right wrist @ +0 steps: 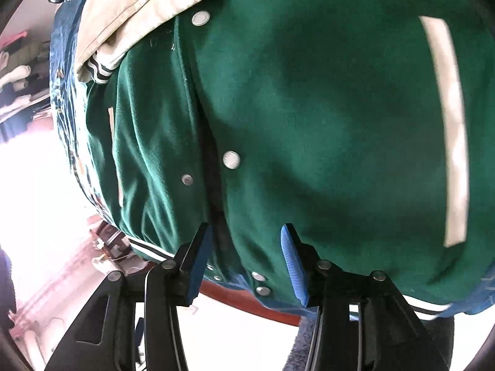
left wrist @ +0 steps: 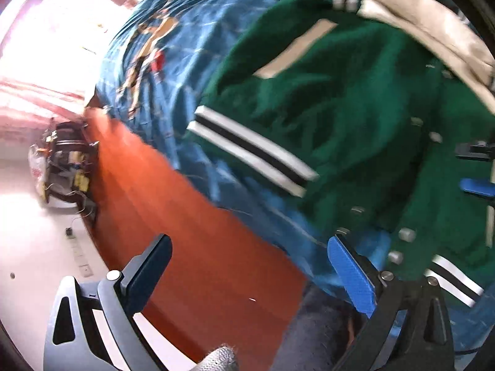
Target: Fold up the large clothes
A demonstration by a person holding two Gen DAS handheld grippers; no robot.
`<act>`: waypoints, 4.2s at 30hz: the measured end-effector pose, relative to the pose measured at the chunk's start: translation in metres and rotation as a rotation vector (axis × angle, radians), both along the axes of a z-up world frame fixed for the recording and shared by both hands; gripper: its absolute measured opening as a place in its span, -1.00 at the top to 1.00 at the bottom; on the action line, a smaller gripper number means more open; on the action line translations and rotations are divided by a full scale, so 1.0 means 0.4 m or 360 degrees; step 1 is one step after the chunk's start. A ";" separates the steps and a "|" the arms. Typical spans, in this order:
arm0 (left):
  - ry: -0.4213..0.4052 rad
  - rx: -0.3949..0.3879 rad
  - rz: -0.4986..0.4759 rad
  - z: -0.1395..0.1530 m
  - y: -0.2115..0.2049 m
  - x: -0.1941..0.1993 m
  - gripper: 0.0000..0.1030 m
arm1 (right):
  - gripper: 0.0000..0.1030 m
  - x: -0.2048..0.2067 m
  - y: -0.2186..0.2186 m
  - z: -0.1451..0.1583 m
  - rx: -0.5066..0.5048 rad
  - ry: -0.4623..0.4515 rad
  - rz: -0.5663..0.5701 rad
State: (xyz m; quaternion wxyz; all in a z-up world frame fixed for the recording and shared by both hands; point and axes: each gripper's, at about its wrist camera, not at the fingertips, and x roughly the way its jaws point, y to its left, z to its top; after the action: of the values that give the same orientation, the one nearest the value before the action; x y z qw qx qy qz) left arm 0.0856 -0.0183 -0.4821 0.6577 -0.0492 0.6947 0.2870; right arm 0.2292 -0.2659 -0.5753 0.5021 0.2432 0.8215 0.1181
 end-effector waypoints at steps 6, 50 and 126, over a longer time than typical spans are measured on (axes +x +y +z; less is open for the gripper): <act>0.0058 0.0193 0.0054 -0.050 0.094 0.013 -1.00 | 0.05 -0.022 0.126 -0.046 -0.0206 -0.0051 0.0264; 0.0062 0.0247 0.0009 -0.093 0.113 0.081 -1.00 | 0.73 -0.025 0.117 -0.109 0.0314 -0.0027 -0.0088; -0.0413 0.0636 -0.0375 -0.025 0.040 0.908 -1.00 | 0.14 0.596 -0.352 0.200 -0.0400 -0.1005 -0.0501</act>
State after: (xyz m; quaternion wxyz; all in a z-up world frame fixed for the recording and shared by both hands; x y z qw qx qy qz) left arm 0.4488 -0.0021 -0.4919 0.7669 0.1264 0.5349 0.3313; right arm 0.4678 -0.4068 -0.4953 0.7688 0.2545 0.5867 0.0069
